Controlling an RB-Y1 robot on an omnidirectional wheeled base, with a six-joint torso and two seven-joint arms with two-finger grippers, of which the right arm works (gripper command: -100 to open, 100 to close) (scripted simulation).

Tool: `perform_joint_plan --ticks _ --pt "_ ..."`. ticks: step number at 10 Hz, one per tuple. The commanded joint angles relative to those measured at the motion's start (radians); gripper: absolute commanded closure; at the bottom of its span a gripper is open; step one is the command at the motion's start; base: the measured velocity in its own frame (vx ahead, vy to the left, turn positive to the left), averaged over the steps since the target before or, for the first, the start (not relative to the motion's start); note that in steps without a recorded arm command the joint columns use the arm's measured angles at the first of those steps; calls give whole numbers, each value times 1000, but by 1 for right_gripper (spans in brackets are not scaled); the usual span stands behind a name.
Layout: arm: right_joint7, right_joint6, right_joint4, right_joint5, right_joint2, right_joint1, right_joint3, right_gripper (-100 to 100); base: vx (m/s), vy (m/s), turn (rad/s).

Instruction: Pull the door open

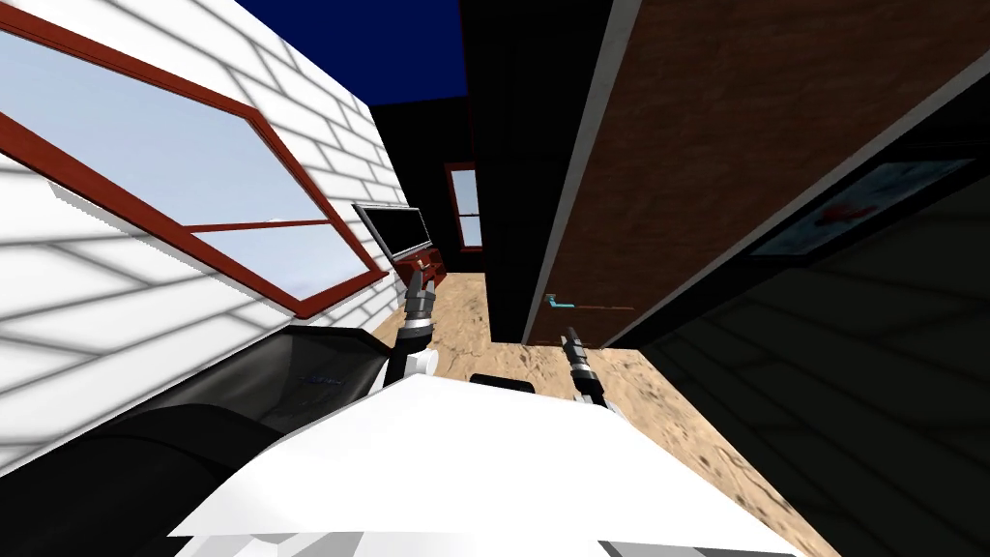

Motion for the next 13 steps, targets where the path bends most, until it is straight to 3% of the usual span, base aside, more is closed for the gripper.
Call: perform_joint_plan --ticks 1,7,9,13 --pt "-7 -14 37 0 -6 -12 -4 -100 51 -109 98" --pt "-27 -58 160 1 -20 -48 -19 -100 54 -113 143" --pt "-28 -59 166 0 -21 -50 -19 -100 42 -70 70" --pt "-22 -81 238 -50 -44 -67 -94 -100 167 -7 268"
